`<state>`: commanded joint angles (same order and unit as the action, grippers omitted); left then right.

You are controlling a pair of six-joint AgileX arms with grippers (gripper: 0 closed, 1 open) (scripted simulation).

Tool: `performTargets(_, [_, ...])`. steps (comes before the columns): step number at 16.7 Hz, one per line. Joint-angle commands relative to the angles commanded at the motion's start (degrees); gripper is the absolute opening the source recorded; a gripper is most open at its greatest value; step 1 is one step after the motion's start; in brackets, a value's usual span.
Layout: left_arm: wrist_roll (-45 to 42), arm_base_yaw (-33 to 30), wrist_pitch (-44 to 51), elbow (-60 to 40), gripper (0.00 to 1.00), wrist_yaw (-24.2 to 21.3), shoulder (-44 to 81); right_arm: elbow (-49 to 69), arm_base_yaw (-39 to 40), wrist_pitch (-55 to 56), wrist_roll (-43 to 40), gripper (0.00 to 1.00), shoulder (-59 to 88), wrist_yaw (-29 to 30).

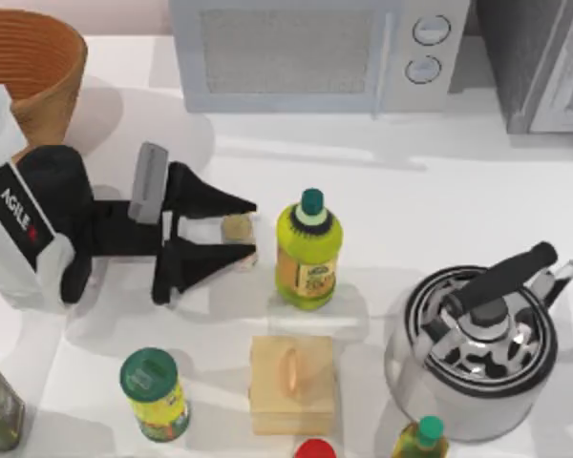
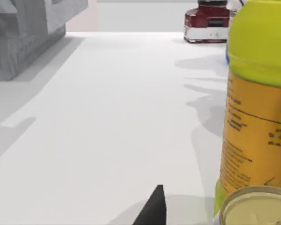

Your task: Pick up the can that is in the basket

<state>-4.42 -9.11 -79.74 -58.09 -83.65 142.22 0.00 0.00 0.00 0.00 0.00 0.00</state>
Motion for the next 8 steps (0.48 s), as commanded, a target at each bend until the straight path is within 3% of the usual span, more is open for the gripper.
performTargets(2, [0.0,0.0,0.0,0.0,0.98,0.0,0.0,0.0,0.0,0.0,0.0,1.0,0.0,0.0])
performTargets(8, [0.0,0.0,0.0,0.0,1.0,0.0,0.0,0.0,0.0,0.0,0.0,1.0,0.0,0.0])
